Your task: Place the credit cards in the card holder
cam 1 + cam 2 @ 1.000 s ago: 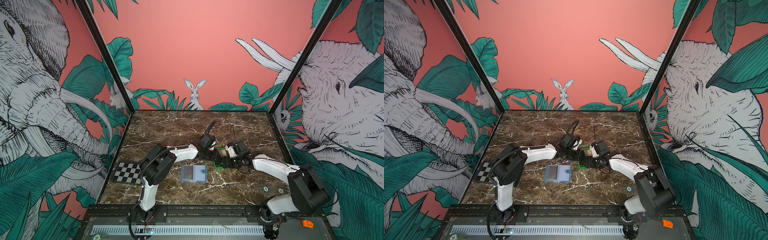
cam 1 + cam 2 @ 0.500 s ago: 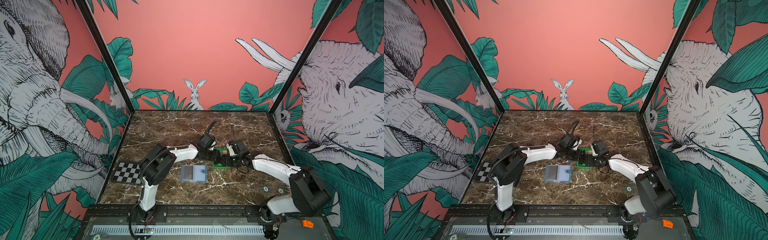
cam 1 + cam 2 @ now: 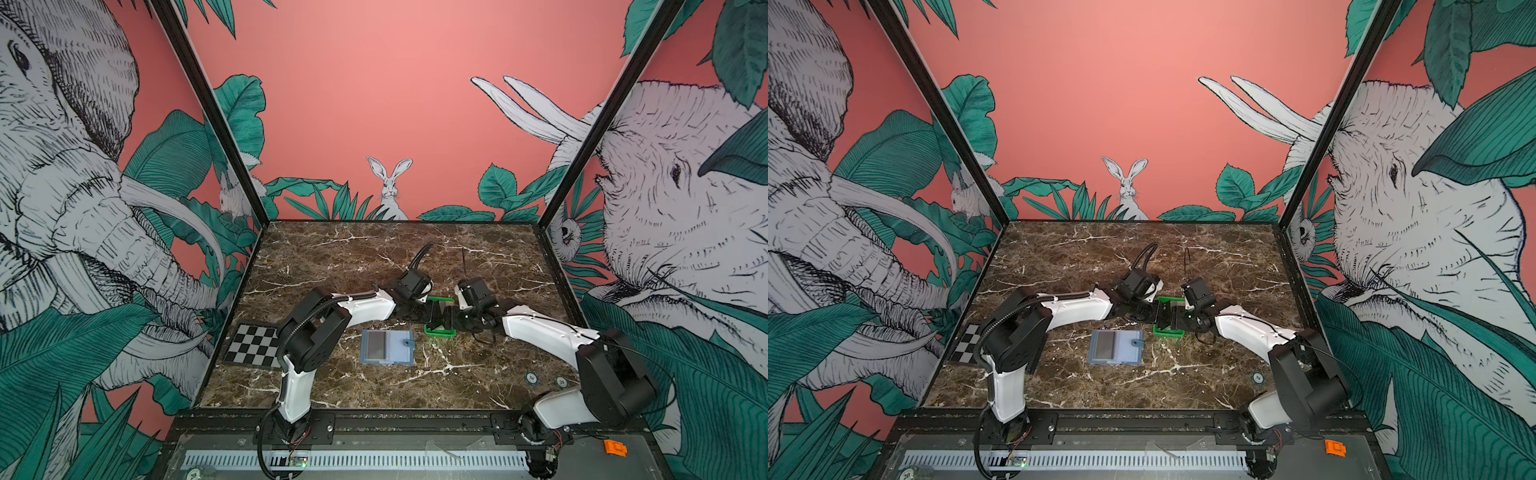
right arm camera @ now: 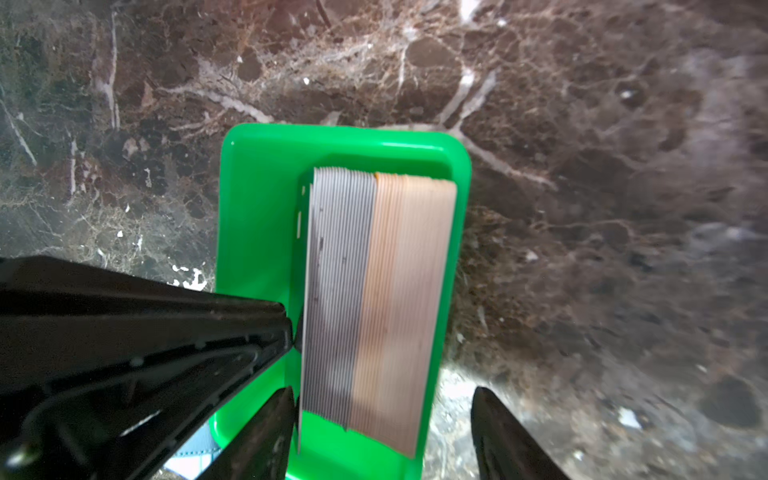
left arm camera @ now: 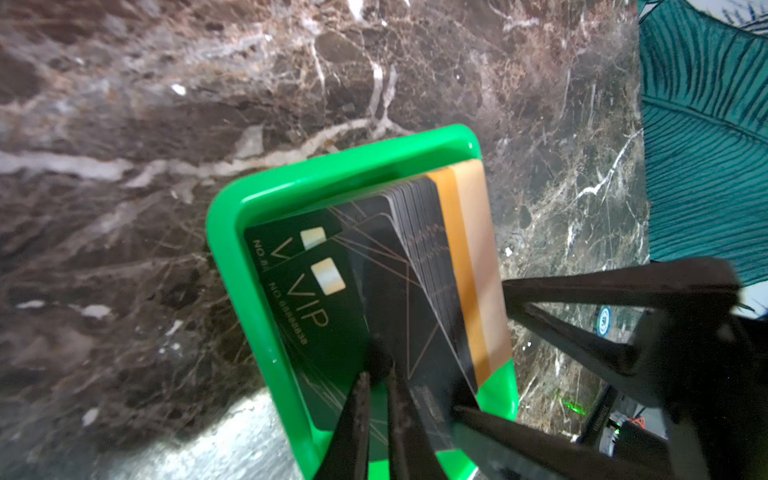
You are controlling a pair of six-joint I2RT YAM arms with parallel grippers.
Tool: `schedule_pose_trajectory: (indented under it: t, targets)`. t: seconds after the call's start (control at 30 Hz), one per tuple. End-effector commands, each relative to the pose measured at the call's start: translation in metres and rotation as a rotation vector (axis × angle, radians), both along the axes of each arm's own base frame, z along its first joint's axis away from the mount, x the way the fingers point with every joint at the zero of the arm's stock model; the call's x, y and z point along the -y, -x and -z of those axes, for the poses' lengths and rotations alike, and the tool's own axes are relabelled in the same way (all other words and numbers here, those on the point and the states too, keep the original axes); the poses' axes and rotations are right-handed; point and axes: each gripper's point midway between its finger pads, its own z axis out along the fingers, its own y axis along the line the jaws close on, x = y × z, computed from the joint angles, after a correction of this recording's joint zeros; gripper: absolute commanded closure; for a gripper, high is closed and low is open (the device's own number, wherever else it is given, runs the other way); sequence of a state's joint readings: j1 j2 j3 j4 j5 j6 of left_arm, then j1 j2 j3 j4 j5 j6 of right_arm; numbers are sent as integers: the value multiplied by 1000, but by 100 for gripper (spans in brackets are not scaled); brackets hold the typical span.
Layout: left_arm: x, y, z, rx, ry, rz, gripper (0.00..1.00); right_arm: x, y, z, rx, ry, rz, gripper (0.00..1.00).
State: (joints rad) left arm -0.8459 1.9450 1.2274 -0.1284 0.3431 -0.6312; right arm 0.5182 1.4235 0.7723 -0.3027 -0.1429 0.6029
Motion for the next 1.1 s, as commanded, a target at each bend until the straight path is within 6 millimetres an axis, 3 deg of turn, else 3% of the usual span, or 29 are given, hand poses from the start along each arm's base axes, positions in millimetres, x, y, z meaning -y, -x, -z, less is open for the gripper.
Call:
schedule_pose_trajectory:
  t: [0.0, 0.23, 0.37, 0.53, 1.07]
  targets:
    - [-5, 5, -11, 13, 1, 4, 87, 13, 4, -9, 17, 35, 32, 35]
    - [-3, 4, -12, 16, 9, 5, 87, 8, 11, -37, 58, -46, 23, 39]
    - [-2, 4, -11, 13, 12, 4, 87, -10, 12, -48, 45, -152, -3, 53]
    - [-1, 4, -12, 14, 16, 2, 87, -19, 9, -40, -1, -174, 3, 78]
    - [1, 2, -12, 12, 27, -2, 87, -34, 0, -23, -45, -200, -19, 86]
